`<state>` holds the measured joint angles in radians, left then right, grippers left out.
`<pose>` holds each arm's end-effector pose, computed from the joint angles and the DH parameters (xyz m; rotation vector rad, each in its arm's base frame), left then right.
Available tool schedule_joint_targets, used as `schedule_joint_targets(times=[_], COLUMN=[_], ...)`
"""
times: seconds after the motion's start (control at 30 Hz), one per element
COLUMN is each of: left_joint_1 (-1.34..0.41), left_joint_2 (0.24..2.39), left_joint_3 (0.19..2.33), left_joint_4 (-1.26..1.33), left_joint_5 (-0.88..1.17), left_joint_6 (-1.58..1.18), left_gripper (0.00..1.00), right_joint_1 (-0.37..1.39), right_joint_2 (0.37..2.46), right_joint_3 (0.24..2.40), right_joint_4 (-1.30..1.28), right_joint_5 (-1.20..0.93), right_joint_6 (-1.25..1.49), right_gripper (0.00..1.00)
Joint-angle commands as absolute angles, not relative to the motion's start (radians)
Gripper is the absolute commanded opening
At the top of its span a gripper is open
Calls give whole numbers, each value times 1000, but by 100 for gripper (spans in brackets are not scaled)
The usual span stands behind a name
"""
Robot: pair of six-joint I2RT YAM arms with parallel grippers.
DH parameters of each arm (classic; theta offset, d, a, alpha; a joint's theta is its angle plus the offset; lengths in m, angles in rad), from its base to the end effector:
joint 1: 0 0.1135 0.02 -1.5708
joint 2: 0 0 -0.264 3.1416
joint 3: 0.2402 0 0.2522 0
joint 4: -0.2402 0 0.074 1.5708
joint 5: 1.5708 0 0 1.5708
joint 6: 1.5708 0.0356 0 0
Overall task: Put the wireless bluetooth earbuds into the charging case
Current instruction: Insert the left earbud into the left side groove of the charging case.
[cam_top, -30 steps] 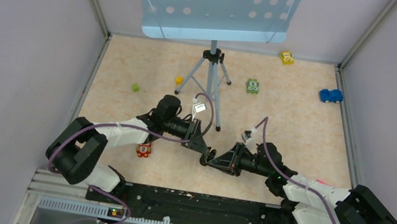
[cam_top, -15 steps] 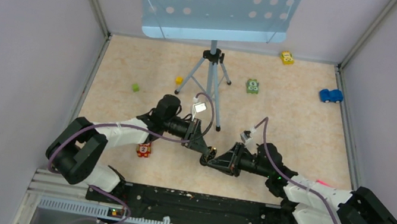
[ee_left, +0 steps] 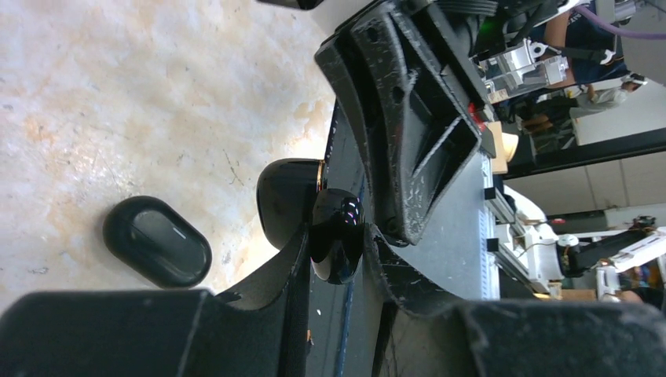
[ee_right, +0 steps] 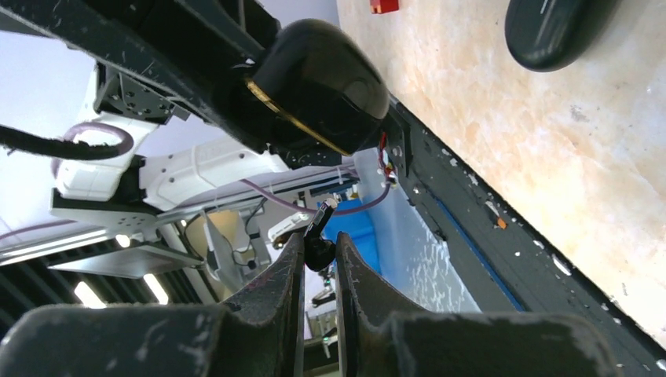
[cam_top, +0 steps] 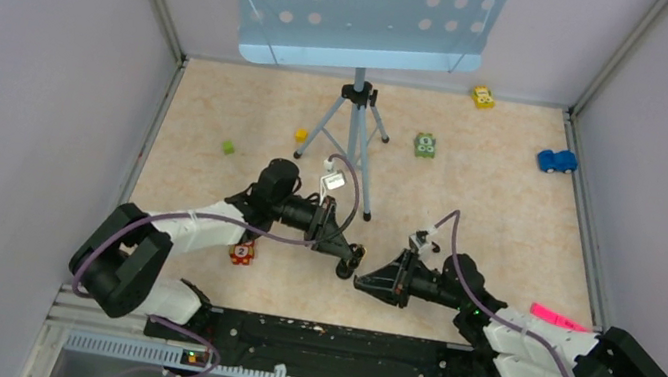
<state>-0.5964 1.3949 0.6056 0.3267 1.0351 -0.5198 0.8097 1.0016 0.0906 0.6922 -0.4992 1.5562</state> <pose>0.2074 -0.1778 0.2007 0.8218 2.0755 -1.7067 0.1104 0.1407 0.1563 0.4009 2.3138 1.9301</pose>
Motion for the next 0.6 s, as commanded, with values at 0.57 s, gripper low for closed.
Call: schedule_joint_targets(times=[0.57], left_joint_1=[-599], left_joint_2=[1294], left_joint_3=[602], left_joint_4=[357], left_joint_5=[1030], left_joint_6=[-433], left_gripper=[0], right_joint_1=[807], right_joint_2=[1240], right_joint_3=[130], right_joint_4=[1160], right_joint_5=[-580], right_joint_6=[1726], right_gripper=[0])
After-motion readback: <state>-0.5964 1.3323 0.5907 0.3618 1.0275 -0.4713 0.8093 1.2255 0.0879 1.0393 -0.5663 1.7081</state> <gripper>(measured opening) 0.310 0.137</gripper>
